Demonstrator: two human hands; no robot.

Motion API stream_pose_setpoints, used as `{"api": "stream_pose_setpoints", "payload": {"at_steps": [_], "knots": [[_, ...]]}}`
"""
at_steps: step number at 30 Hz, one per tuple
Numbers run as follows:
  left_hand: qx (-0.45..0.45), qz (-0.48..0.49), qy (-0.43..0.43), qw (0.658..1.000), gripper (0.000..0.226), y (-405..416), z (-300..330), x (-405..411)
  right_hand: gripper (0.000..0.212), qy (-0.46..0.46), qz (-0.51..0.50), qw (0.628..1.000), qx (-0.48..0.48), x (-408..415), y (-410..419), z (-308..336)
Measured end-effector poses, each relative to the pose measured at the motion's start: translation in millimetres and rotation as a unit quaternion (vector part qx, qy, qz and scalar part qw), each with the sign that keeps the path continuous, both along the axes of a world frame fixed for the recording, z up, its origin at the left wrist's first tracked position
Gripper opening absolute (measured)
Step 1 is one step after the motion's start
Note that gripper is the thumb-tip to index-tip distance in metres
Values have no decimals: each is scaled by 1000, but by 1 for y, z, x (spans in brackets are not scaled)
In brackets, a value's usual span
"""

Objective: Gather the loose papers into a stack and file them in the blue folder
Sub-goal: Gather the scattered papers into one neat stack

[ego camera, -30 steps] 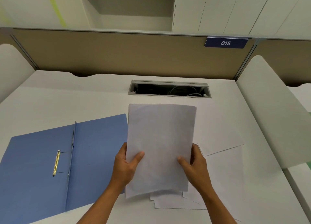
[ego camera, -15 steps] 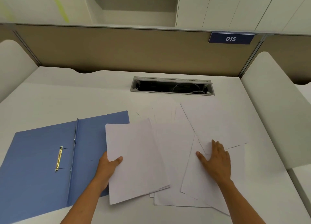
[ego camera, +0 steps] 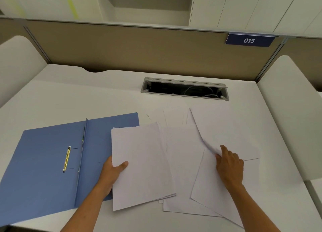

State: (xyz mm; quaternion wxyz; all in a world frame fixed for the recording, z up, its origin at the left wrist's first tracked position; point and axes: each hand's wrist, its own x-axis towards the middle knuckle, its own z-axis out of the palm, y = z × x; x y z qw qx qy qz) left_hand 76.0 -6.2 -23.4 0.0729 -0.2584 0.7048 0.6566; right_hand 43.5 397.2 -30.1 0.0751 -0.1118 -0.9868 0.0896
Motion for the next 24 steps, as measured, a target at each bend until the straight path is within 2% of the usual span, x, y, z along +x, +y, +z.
{"api": "stream_pose_setpoints", "payload": {"at_steps": [6,13,18,22,24], "knots": [[8,-6,-5,1000,51,-3,-2,-1,49,15,30,998,-48,-1,7,5],[20,-4,-18,1000,51,-6,-5,-1,46,125,132,962,-203,17,-68,42],[50,11,-17,999,40,-2,6,-3,45,202,246,932,-174,48,-144,36],[72,38,-43,996,65,-7,9,-8,29,204,350,902,-152,77,-191,15],[81,15,-42,996,74,-11,6,-11,31,185,389,892,-134,89,-207,4]]}}
